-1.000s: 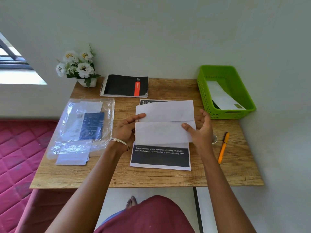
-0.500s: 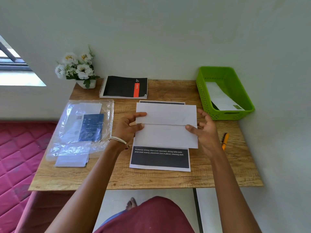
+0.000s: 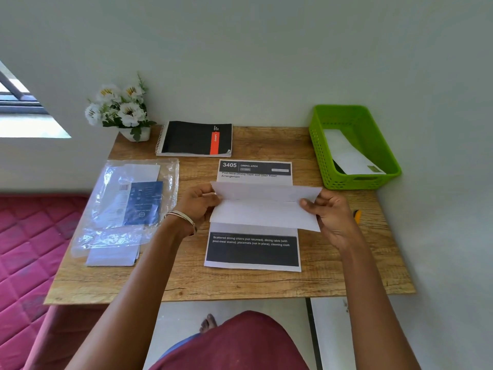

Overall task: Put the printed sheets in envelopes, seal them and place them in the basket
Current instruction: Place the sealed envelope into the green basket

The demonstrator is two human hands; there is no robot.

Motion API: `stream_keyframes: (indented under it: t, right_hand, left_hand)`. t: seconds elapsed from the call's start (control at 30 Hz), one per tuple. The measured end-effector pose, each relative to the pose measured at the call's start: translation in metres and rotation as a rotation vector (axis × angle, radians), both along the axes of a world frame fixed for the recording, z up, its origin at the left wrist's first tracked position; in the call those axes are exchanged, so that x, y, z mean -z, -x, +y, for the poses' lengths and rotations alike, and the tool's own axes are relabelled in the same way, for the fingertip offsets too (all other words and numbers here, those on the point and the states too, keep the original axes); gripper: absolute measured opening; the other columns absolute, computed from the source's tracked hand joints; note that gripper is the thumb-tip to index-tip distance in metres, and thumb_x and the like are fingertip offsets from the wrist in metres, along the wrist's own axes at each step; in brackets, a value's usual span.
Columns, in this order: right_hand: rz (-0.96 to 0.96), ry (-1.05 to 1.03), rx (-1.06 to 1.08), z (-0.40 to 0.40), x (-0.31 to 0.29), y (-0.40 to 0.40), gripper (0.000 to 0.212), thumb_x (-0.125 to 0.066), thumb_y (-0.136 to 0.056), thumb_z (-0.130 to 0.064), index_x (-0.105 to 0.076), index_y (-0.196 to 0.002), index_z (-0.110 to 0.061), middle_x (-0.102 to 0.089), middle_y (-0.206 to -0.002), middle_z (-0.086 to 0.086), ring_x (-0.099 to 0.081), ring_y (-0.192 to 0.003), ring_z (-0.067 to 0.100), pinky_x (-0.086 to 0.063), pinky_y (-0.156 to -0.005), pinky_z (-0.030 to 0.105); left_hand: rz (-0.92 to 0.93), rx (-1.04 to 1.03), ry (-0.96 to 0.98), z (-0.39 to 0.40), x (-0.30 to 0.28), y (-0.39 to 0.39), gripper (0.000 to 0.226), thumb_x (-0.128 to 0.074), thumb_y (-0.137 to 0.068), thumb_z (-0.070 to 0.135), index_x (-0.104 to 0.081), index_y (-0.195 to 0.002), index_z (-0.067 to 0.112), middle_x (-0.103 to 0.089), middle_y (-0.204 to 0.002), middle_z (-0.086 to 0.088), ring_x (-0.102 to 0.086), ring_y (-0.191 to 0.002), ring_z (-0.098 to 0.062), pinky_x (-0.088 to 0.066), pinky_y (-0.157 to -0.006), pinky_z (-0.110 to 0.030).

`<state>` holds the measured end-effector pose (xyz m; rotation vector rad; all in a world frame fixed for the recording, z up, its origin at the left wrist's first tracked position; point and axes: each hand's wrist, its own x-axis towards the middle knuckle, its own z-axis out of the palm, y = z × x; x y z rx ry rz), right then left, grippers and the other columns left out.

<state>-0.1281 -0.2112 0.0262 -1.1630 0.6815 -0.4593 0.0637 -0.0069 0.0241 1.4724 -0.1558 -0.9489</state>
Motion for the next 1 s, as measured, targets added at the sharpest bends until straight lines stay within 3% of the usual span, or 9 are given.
stream_keyframes:
  t: [0.13, 0.23, 0.33, 0.53, 0.6, 0.67, 0.8, 0.9, 1.0]
  right_hand:
    - [0.094, 0.033, -0.085, -0.001, -0.001, 0.005, 0.024, -0.064, -0.077, 0.012, -0.076, -0.073, -0.008, -0.074, -0.098, 0.008, -0.07, -0.089, 0.017, -0.057, -0.067, 0.028]
    - [0.184, 0.132, -0.115, 0.0, -0.001, 0.004, 0.016, -0.066, -0.077, 0.011, -0.074, -0.078, -0.002, -0.073, -0.102, 0.003, -0.069, -0.09, 0.013, -0.055, -0.065, 0.024]
    - [0.212, 0.222, -0.154, 0.002, 0.0, 0.001, 0.018, -0.062, -0.078, 0.014, -0.074, -0.079, 0.001, -0.071, -0.105, -0.001, -0.065, -0.093, 0.01, -0.052, -0.064, 0.017]
    - [0.233, 0.351, -0.004, 0.017, 0.016, -0.01, 0.035, -0.048, -0.083, 0.015, -0.075, -0.081, -0.007, -0.07, -0.11, -0.005, -0.06, -0.108, 0.003, -0.048, -0.088, 0.02]
    - [0.214, 0.472, 0.0, 0.027, 0.019, -0.013, 0.035, -0.044, -0.087, 0.011, -0.074, -0.088, -0.007, -0.068, -0.113, -0.002, -0.058, -0.109, -0.001, -0.047, -0.089, 0.014]
    - [0.24, 0.61, -0.072, 0.036, 0.025, -0.017, 0.026, -0.05, -0.091, 0.001, -0.071, -0.103, -0.009, -0.065, -0.121, 0.002, -0.056, -0.114, 0.004, -0.043, -0.101, 0.024]
    - [0.424, 1.046, -0.457, 0.062, 0.046, -0.032, 0.052, -0.041, -0.094, -0.04, -0.045, -0.14, -0.016, -0.034, -0.152, 0.005, -0.027, -0.141, 0.019, -0.017, -0.114, 0.031]
    - [0.565, 1.315, -0.62, 0.075, 0.068, -0.04, 0.057, -0.03, -0.099, -0.043, -0.019, -0.151, -0.023, -0.006, -0.161, 0.006, 0.0, -0.148, 0.024, 0.003, -0.117, 0.035]
    - [0.668, 1.424, -0.679, 0.081, 0.079, -0.041, 0.063, -0.003, -0.093, -0.049, -0.006, -0.152, -0.027, 0.004, -0.161, 0.006, 0.012, -0.147, 0.027, 0.013, -0.115, 0.039]
  left_hand:
    - [0.052, 0.032, 0.01, 0.006, -0.003, -0.006, 0.024, -0.044, -0.093, -0.004, -0.066, -0.086, 0.002, -0.065, -0.109, -0.012, -0.066, -0.093, -0.024, -0.059, -0.066, -0.03]
    - [0.165, 0.033, 0.0, 0.01, -0.004, -0.009, 0.029, -0.038, -0.096, -0.002, -0.068, -0.094, 0.0, -0.065, -0.113, -0.015, -0.064, -0.098, -0.029, -0.06, -0.067, -0.035]
    - [0.183, 0.057, -0.048, 0.013, -0.005, -0.007, 0.021, -0.054, -0.092, 0.012, -0.068, -0.105, 0.003, -0.067, -0.11, -0.013, -0.065, -0.098, -0.031, -0.059, -0.069, -0.042]
    - [-0.396, 0.081, -0.29, 0.009, 0.017, 0.004, 0.033, -0.072, -0.075, 0.001, -0.067, -0.103, 0.018, -0.062, -0.112, -0.003, -0.061, -0.096, -0.02, -0.053, -0.075, -0.028]
    - [-0.486, 0.104, -0.371, 0.009, 0.027, 0.007, 0.035, -0.072, -0.076, 0.004, -0.064, -0.105, 0.023, -0.061, -0.113, -0.002, -0.061, -0.095, -0.02, -0.054, -0.077, -0.032]
    - [-0.564, 0.138, -0.425, 0.009, 0.034, 0.009, 0.037, -0.072, -0.077, 0.008, -0.063, -0.109, 0.024, -0.062, -0.114, -0.005, -0.061, -0.097, -0.023, -0.054, -0.084, -0.041]
    - [-0.798, 0.167, -0.529, 0.006, 0.042, 0.015, 0.038, -0.068, -0.081, 0.012, -0.061, -0.118, 0.018, -0.058, -0.124, -0.008, -0.053, -0.111, -0.026, -0.042, -0.098, -0.037]
    - [-0.981, 0.186, -0.64, 0.003, 0.048, 0.029, 0.041, -0.064, -0.083, 0.012, -0.057, -0.123, 0.01, -0.042, -0.137, -0.012, -0.042, -0.123, -0.031, -0.036, -0.104, -0.039]
    - [-1.268, 0.312, -0.714, 0.006, 0.057, 0.039, 0.038, -0.062, -0.083, 0.012, -0.059, -0.12, 0.01, -0.031, -0.145, -0.016, -0.031, -0.129, -0.04, -0.038, -0.099, -0.054]
